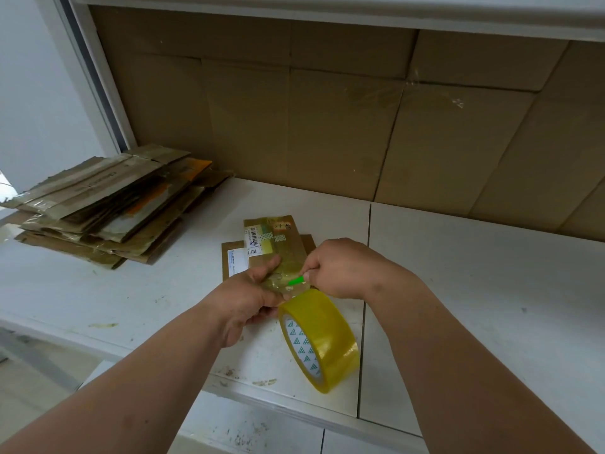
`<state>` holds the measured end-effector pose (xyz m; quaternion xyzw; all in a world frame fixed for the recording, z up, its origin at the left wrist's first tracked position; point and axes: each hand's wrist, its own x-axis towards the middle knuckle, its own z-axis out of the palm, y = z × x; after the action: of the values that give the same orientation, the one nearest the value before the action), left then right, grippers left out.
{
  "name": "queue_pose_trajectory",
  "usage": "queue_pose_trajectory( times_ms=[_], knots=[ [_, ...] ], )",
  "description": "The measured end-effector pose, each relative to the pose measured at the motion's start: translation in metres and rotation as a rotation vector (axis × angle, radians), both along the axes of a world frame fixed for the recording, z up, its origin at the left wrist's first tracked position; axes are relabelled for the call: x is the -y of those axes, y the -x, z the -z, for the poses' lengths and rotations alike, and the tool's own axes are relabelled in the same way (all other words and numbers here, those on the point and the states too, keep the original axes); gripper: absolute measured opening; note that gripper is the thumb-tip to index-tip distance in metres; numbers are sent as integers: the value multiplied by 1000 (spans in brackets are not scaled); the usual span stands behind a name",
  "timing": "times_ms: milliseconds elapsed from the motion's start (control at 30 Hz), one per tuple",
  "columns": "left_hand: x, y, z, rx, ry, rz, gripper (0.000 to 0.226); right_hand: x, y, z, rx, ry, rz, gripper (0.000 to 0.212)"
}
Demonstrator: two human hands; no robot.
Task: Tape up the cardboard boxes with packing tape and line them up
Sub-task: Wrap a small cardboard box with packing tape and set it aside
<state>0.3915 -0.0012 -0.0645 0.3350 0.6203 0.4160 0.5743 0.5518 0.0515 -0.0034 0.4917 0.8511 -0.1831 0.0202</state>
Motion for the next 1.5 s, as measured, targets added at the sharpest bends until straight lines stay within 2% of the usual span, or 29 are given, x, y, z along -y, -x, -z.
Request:
queue_pose_trajectory(
  times_ms=[467, 567, 700, 867, 933, 1000, 1067, 1100, 1233, 1333, 1500],
  knots=[
    [0, 1, -1, 5, 5, 22, 79, -18, -27, 26, -40, 62, 44, 27],
    [0, 1, -1, 6, -1, 25, 78, -20, -46, 34, -51, 74, 110, 28],
    [-1, 3, 0, 8, -2, 38, 77, -12, -63, 54, -193, 62, 273, 28],
    [-3, 5, 2, 4, 2, 41, 76, 3, -57, 78, 87, -87, 249, 38],
    [-3, 5, 3, 0, 2, 36, 76, 7, -51, 80, -14, -95, 312, 31],
    [-4, 5, 3, -1, 3, 34, 76, 13, -45, 77, -384, 46, 474, 17],
    [-4, 5, 2, -1, 2, 38, 77, 22, -40, 70, -749, 368, 609, 26],
    [-4, 4, 2, 0, 2, 41, 77, 26, -37, 67, -814, 500, 623, 33],
    [-3, 5, 1, -9, -1, 61, 78, 31, -27, 67, -997, 953, 592, 55],
    [-2, 5, 1, -30, -9, 78, 79, 36, -18, 60, -1092, 1059, 514, 68],
    [-1, 5, 0, -46, -43, 127, 80, 36, -15, 47, -1062, 1097, 490, 47]
  ],
)
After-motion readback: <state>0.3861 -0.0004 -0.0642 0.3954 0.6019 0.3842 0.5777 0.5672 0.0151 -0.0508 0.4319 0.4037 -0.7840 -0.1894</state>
